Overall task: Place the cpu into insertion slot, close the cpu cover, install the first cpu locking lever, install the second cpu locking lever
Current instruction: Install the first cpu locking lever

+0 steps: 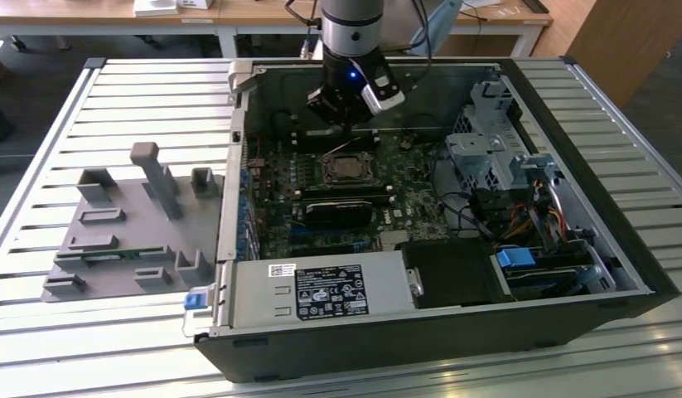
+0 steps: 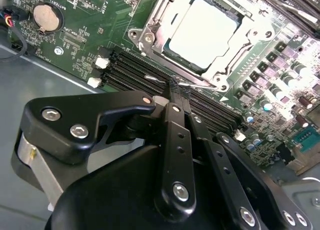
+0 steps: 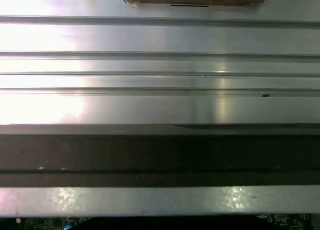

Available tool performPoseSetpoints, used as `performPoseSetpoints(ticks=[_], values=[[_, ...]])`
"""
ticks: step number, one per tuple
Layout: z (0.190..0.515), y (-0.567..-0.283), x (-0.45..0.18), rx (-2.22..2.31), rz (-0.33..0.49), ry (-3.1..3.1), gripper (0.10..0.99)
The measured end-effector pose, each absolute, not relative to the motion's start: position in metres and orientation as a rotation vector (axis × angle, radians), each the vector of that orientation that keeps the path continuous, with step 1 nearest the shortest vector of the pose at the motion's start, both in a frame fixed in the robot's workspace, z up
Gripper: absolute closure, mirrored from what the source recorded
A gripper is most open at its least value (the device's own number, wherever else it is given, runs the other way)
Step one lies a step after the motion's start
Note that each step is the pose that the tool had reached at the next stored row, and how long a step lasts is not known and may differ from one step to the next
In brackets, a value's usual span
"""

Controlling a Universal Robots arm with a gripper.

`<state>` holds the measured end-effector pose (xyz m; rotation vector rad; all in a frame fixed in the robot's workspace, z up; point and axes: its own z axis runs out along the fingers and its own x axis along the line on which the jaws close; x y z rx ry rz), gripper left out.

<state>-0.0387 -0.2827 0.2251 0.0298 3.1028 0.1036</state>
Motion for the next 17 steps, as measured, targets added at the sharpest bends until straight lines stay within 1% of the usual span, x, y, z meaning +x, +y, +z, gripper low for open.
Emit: performPoseSetpoints(ticks=[17], values=[[0.217,-0.282,-0.028,0.030,0.103,3.103,0.980]])
